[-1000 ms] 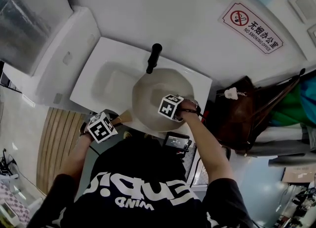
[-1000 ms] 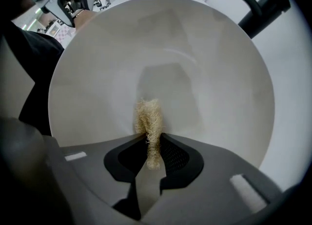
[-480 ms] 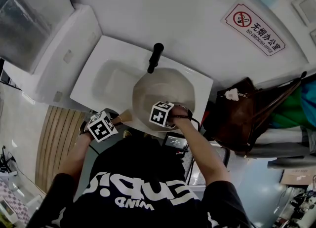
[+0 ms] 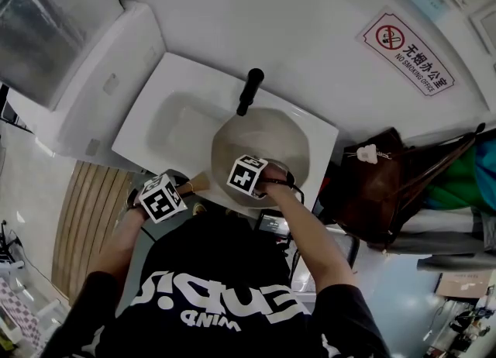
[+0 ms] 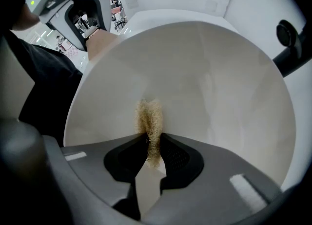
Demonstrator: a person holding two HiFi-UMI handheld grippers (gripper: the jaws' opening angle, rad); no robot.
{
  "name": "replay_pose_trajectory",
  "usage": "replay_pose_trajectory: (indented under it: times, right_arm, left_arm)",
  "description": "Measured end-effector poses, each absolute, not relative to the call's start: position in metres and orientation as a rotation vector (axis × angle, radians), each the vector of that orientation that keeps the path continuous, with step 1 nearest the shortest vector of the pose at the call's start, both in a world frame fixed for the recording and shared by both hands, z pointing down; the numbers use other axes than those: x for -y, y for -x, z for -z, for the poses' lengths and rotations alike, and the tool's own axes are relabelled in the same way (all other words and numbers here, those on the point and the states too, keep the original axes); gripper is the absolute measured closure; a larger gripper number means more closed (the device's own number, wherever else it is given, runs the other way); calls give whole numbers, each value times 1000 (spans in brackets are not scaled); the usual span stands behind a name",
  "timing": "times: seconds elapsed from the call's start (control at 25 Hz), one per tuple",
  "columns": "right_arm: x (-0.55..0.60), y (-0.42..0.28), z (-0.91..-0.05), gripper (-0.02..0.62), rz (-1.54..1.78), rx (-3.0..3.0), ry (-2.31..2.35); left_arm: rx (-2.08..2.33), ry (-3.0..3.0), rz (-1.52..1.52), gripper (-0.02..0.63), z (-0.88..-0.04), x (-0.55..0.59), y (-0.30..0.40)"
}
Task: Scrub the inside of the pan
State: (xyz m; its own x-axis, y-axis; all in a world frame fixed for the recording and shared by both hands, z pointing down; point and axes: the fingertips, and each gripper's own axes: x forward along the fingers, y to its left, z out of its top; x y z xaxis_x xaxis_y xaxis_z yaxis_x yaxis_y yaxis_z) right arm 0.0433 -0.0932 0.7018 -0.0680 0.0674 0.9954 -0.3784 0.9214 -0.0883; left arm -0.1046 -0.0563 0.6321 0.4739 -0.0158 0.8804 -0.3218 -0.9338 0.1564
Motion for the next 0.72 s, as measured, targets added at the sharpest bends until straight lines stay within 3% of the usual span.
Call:
replay_pose_trajectory:
  times: [0.72]
  right_arm:
    - [186,-40,-691,518,-192,1599,-406]
  left_arm:
    - [277,-2408,-1444,449,-637,55,105]
